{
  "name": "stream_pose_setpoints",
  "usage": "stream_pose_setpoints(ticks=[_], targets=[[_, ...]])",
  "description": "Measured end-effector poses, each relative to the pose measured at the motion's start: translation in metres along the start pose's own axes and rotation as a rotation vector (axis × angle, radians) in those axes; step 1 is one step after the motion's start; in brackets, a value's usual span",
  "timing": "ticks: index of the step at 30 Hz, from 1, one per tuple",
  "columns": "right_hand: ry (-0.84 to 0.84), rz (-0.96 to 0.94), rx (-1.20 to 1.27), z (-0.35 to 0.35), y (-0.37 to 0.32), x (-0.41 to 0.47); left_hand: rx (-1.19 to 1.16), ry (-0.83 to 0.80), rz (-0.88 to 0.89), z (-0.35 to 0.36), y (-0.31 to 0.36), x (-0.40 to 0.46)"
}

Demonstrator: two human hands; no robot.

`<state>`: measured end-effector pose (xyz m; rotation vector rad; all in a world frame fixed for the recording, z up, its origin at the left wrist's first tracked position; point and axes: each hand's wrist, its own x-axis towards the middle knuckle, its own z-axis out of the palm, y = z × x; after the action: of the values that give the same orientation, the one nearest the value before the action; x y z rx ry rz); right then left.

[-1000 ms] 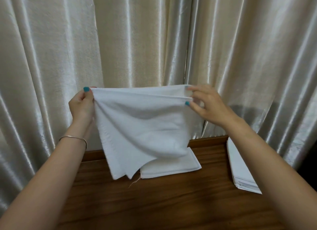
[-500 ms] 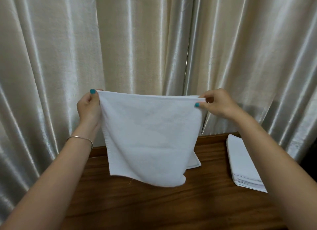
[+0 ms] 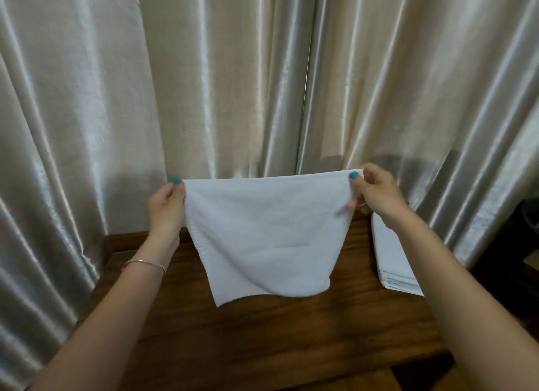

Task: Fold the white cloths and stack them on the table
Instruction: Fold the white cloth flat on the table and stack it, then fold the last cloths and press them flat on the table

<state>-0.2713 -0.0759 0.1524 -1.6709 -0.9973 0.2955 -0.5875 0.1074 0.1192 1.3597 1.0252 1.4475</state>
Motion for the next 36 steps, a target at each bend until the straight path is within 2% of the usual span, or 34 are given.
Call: stream_pose_setpoints(ticks=[4,9,12,16,19,22,26,28,31,36], targets=[[0.000,0.124,0.259,-0.006,0.005,-0.011,0.010,-0.105,0.051,-0.005,-0.004,-0.006],[0.118,0.044,0.185,-0.019,-0.004,-0.020,-0.035,-0.129,0.122,-0.004,0.006,-0.015],[0.165,0.001,0.111,-0.026,-0.011,-0.021,-0.091,-0.073,0.110,-0.001,0.013,-0.018],[0.136,0.099,0.027,-0.027,-0.001,-0.009,-0.019,-0.034,0.004,0.002,0.001,-0.015],[0.046,0.290,-0.096,-0.004,0.042,0.011,0.182,-0.060,-0.152,0.011,-0.046,-0.009],[-0.056,0.495,-0.173,0.038,0.107,0.032,0.433,-0.103,-0.309,0.025,-0.124,-0.002],[-0.130,0.637,-0.252,0.093,0.189,0.043,0.721,-0.148,-0.530,0.042,-0.222,-0.005],[-0.141,0.617,-0.303,0.115,0.222,0.047,0.749,-0.094,-0.580,0.054,-0.253,-0.003],[-0.123,0.546,-0.316,0.138,0.250,0.052,0.664,0.026,-0.616,0.079,-0.275,0.006],[-0.144,0.424,-0.226,0.154,0.278,0.042,0.585,0.093,-0.501,0.100,-0.286,0.012]])
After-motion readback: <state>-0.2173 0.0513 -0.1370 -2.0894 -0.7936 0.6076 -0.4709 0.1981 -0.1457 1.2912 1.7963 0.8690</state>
